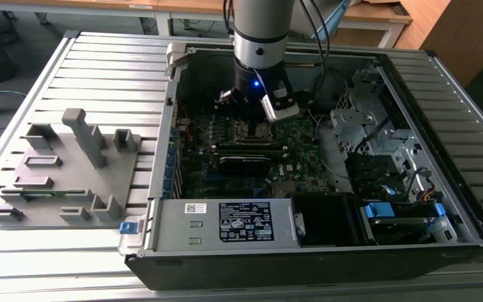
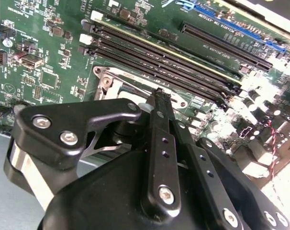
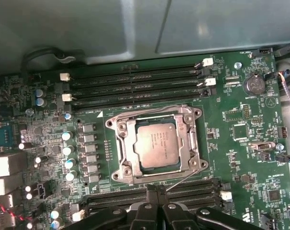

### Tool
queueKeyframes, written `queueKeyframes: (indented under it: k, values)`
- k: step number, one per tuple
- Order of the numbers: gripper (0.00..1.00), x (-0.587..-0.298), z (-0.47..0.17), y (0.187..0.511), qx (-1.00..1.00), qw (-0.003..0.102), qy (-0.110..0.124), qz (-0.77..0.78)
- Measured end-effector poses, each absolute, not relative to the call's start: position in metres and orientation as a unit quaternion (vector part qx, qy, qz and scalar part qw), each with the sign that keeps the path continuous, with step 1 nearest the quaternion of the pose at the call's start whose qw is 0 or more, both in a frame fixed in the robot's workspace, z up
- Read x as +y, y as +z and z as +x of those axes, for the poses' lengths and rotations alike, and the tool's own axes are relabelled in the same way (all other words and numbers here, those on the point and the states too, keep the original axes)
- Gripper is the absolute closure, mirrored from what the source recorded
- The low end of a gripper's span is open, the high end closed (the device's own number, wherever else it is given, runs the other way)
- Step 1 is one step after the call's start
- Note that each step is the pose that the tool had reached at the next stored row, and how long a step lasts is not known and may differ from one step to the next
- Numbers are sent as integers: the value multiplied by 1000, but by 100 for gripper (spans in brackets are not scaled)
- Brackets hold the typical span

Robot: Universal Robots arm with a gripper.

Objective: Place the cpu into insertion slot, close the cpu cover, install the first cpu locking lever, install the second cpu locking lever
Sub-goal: 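Install the second cpu locking lever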

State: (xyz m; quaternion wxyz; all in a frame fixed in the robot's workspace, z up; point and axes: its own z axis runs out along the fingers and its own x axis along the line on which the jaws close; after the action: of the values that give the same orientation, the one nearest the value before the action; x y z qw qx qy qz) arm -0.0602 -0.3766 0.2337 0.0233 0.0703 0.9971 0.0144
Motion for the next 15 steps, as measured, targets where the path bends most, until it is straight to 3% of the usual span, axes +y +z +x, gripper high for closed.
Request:
queueKeyframes:
  k: [15]
  values:
    - [89, -381, -69, 233, 997, 24, 14, 70]
